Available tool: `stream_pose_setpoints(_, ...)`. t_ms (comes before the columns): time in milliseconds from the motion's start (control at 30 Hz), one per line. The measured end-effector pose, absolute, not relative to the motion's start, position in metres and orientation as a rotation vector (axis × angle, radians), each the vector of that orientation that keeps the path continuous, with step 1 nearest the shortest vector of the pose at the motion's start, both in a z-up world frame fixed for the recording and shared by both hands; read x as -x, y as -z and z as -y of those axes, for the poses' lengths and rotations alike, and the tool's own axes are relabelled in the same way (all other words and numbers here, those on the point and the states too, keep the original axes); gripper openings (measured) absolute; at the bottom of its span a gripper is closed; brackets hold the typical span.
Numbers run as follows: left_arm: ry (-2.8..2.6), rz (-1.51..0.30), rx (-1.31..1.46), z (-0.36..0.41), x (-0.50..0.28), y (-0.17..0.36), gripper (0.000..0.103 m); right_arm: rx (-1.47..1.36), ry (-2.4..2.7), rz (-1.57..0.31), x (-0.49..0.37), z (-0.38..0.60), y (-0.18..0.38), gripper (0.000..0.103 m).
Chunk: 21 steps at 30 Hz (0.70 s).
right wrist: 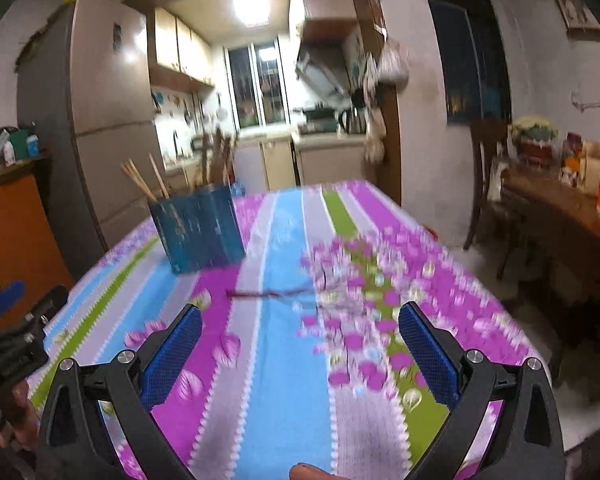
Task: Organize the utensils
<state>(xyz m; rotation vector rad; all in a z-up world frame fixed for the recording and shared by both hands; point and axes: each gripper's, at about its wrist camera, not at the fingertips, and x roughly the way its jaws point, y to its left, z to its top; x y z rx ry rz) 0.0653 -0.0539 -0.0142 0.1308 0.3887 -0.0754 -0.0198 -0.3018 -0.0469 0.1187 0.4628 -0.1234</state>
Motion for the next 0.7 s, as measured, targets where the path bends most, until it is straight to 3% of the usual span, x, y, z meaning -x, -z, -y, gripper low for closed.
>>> stream_pose_setpoints(233,0.066,-0.464,-0.172,0.058,-0.066,0.048,0.098,-0.029,0.181,-0.521,0.017,0.285,0.076,0.098)
stream_pose_setpoints(700,0.101,-0.482,-0.18,0.064,-0.067,0.051,0.098,-0.042,0.191,-0.514,0.023,0.286,0.076,0.098)
